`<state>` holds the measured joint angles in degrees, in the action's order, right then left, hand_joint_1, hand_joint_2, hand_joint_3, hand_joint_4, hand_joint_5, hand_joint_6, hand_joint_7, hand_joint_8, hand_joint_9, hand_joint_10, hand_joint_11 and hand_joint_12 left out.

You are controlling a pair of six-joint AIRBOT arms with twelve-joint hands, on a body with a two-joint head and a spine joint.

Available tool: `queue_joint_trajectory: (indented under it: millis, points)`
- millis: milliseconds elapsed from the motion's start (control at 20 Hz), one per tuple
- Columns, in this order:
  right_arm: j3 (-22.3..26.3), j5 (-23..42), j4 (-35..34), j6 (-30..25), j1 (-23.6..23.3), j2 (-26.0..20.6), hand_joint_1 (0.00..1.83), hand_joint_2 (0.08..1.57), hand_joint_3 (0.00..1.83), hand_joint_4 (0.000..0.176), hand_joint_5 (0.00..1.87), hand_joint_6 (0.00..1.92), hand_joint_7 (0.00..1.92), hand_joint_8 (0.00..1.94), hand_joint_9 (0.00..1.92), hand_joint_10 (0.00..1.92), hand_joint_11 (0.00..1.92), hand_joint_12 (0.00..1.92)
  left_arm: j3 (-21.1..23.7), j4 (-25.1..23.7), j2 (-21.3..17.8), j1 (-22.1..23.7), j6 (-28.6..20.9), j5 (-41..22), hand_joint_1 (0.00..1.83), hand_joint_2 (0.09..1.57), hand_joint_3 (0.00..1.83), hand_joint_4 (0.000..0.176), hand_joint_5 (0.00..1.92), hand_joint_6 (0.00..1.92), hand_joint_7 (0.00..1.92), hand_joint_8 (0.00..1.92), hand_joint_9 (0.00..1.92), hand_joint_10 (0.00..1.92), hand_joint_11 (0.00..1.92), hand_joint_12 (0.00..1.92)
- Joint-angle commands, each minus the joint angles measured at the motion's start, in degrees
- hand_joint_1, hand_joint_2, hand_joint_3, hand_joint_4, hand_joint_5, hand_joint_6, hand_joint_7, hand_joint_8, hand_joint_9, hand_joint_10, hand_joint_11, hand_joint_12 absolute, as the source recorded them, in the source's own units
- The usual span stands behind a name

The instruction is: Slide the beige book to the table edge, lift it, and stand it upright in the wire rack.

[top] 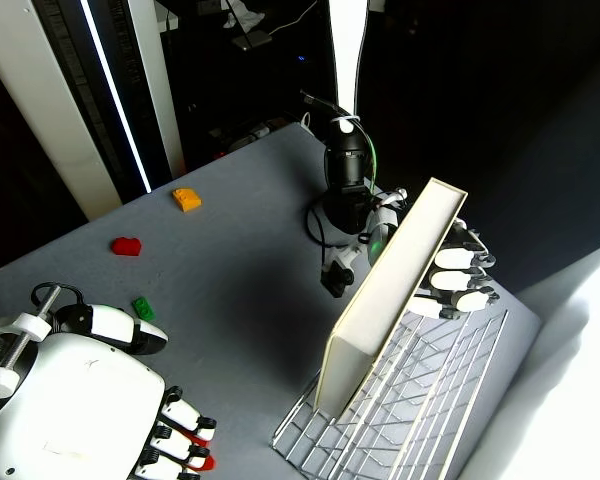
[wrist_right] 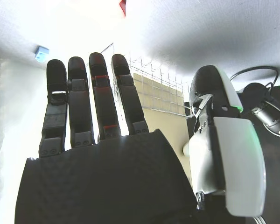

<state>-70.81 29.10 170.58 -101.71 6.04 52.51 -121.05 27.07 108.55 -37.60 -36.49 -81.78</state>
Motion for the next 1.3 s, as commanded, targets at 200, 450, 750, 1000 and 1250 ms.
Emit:
queue_joint_trajectory:
  millis: [200,450,750,1000,1250]
  points:
    - [-0.1,-3.8,2.0,0.1,-0.3,-0.3,0.08,1.18,0.0,0.0,0.27,0.0,0.26,0.0,0.26,0.0,0.0,0.77,-0.4,-0.5,0.1,-0.5,-0.6,-5.9,1.47,1.25,0.0,0.0,0.7,1.4,0.5,1.38,0.58,1.49,0.71,1.6]
    - [-0.1,-3.7,2.0,0.1,0.0,-0.4,0.09,1.18,0.0,0.0,0.27,0.0,0.27,0.01,0.27,0.01,0.0,0.78,-0.9,-0.5,0.1,-0.3,-0.6,-6.0,1.47,1.23,0.0,0.0,0.73,1.37,0.53,1.35,0.61,1.44,0.72,1.58]
    - [-0.1,-3.7,2.0,0.1,0.3,-0.5,0.08,1.18,0.0,0.0,0.28,0.0,0.28,0.0,0.28,0.0,0.0,0.77,-0.3,-0.5,-0.8,0.0,-0.7,-6.2,1.47,1.24,0.0,0.0,0.72,1.37,0.52,1.38,0.59,1.47,0.7,1.61]
    - [0.0,-3.5,2.0,0.1,0.5,-0.6,0.07,1.19,0.0,0.0,0.25,0.0,0.26,0.0,0.26,0.0,0.0,0.75,0.7,-0.5,-1.8,-0.3,-0.7,-6.3,1.47,1.23,0.0,0.0,0.72,1.37,0.55,1.34,0.61,1.45,0.71,1.59]
    - [0.1,-3.6,2.0,0.1,0.5,-0.6,0.09,1.18,0.0,0.0,0.26,0.0,0.27,0.0,0.26,0.0,0.0,0.76,1.4,-0.5,-2.6,-0.2,-0.6,-6.3,1.12,1.23,0.0,0.0,0.77,1.32,0.57,0.73,0.51,0.67,0.4,1.23]
